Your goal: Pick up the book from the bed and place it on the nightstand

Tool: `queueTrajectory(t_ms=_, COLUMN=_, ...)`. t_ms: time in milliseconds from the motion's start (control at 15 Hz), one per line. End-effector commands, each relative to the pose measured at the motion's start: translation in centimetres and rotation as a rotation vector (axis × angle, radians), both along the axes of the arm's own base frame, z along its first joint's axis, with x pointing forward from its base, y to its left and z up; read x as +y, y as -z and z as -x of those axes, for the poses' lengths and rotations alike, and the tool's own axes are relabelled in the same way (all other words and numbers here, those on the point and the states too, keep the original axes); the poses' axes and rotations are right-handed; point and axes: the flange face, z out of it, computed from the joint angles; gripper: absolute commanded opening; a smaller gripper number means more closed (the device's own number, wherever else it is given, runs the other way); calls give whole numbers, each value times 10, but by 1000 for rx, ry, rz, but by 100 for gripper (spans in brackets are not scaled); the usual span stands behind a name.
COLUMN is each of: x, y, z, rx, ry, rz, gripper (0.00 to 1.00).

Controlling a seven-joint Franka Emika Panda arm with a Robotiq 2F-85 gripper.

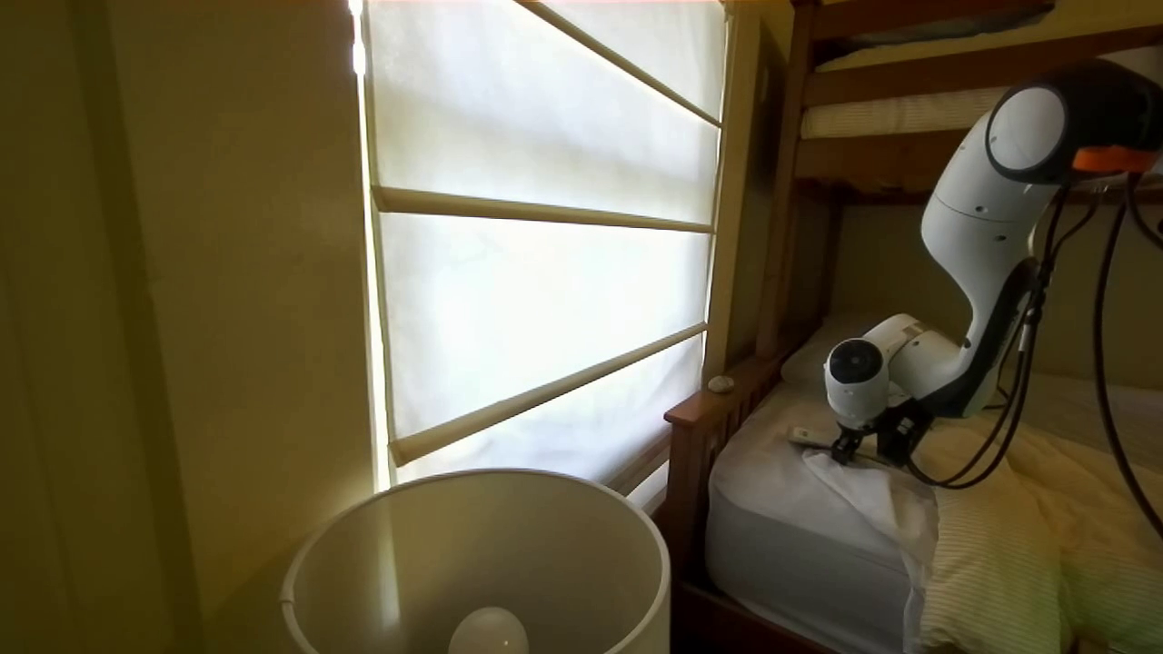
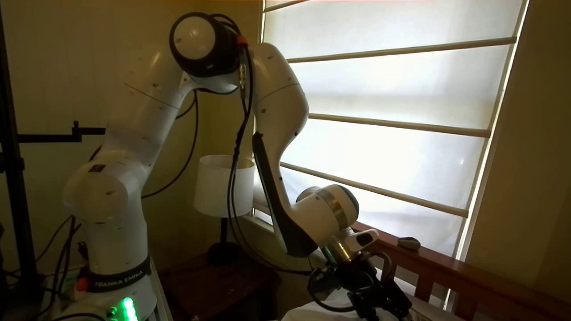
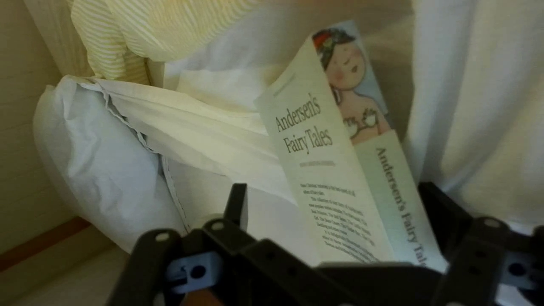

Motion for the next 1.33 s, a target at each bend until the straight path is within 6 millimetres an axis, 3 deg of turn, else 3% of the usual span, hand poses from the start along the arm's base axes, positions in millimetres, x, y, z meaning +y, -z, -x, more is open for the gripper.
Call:
queueTrajectory(t_ms=0, x=-4, y=-18, z=-3, rx=-45, ry=-4, rz=16, gripper=100)
queueTrajectory(t_ms=733, x=-2, y=-38, z=-14, rx=-56, ry=-25, rz=23, gripper=100)
queueTrajectory(t_ms=1267, x=-9, y=-19, z=-8, rx=81, ry=-33, rz=-2, gripper=100)
